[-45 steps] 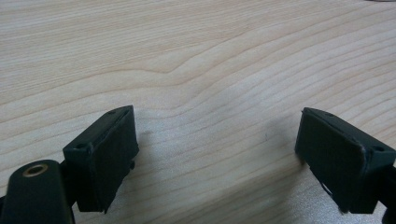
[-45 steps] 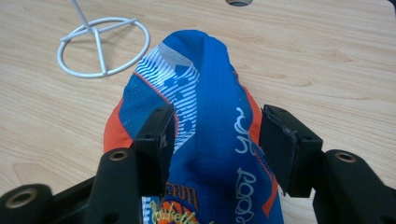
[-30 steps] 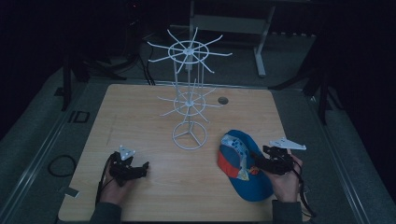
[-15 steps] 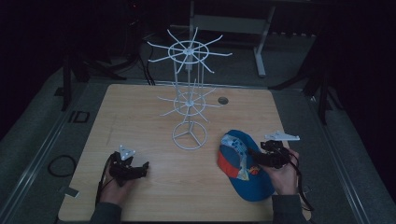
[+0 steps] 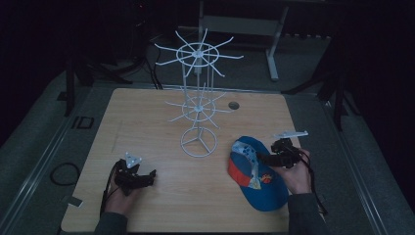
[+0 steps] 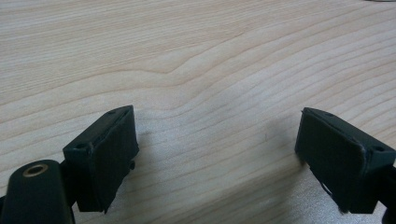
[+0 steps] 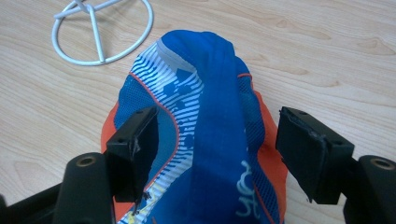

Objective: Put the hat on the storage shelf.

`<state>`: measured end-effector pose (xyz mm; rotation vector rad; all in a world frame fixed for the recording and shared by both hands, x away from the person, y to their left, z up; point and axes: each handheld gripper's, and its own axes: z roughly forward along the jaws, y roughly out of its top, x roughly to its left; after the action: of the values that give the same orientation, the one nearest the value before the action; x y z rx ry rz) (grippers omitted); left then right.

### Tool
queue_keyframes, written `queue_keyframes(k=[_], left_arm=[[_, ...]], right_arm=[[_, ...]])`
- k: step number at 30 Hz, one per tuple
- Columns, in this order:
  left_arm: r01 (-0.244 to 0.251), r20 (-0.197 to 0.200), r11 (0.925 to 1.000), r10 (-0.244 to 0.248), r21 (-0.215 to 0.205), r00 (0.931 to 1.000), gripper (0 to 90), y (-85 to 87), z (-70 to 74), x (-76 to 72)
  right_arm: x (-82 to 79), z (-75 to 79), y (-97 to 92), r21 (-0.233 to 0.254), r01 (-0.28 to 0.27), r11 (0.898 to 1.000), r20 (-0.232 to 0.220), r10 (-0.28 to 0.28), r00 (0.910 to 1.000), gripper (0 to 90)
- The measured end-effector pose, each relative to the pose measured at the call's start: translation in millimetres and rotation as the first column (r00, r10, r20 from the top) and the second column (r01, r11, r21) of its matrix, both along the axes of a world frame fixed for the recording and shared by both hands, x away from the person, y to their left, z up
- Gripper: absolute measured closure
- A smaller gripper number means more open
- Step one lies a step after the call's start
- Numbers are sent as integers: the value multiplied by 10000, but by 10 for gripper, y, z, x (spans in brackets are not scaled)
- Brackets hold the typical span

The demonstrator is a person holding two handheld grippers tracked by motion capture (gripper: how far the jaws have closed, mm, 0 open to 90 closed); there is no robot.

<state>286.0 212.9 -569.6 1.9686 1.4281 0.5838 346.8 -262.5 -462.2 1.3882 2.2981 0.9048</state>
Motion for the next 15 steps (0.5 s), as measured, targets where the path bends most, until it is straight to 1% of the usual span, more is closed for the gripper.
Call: queue_keyframes(k=[6,15], left_arm=[[1,-1,10000,-1,1,10000,133,0,0,0],[2,0,10000,-2,1,10000,133,0,0,0]], right_arm=[[85,-3,34,-205,-139,9997,-123,137,9998,307],[213,-33,106,-320,-419,9986,-603,399,9974,311]])
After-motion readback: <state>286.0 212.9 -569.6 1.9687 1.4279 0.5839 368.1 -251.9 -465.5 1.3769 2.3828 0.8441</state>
